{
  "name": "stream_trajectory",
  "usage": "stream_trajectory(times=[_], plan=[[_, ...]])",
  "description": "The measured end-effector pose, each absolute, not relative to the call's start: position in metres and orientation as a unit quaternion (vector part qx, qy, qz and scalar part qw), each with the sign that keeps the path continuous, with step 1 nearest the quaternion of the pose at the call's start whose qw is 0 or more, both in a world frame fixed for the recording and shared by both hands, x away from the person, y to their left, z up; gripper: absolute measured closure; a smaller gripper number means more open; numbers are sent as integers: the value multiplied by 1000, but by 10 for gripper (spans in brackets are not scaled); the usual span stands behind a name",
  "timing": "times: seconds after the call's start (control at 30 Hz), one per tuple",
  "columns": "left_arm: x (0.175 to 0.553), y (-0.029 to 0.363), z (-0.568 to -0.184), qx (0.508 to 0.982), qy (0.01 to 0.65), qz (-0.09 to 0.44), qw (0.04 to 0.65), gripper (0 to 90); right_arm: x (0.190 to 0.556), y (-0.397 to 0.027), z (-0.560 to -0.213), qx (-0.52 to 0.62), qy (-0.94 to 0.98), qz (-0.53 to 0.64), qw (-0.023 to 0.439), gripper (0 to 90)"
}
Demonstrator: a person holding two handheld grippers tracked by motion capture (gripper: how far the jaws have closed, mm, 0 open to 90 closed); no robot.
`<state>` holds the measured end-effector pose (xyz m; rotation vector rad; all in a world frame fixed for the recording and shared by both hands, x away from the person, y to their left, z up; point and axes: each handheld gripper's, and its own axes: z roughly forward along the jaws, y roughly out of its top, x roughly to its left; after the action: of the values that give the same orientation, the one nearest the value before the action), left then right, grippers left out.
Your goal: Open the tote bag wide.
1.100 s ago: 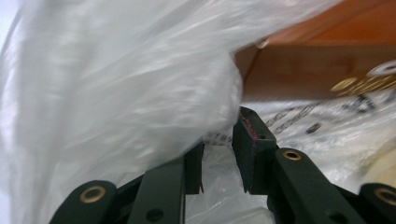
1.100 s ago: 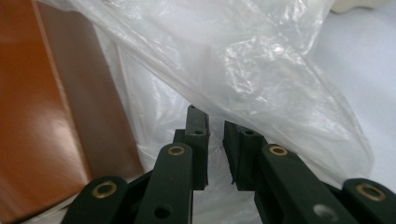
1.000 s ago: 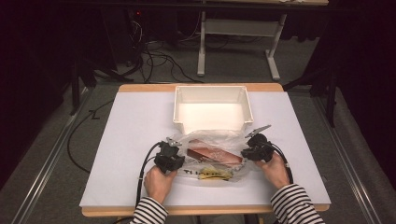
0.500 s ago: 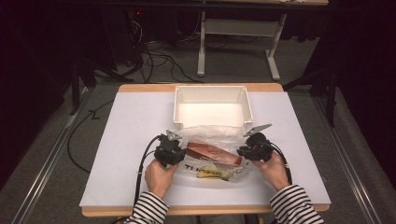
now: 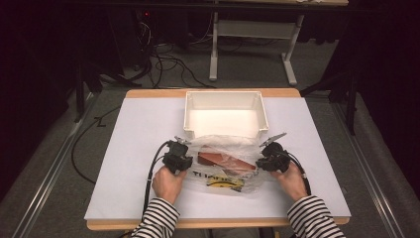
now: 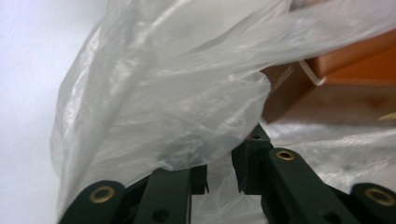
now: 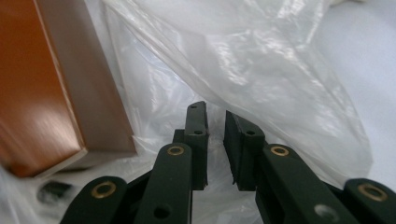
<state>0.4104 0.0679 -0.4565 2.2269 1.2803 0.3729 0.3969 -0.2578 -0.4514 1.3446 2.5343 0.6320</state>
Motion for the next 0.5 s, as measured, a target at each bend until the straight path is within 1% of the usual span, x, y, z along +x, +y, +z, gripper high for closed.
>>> stream_trajectory(times=[0.1,0.23,0.5], plan=[[411,71,-459,832,475,139,250,824,396,-261,-452,457,858,208,109,816],[409,80,-459,833,478,143,241,869,396,-267,-452,461,856,204,111,830],[404,98,-458,829,487,146,234,896,394,-275,-452,467,854,202,110,850]])
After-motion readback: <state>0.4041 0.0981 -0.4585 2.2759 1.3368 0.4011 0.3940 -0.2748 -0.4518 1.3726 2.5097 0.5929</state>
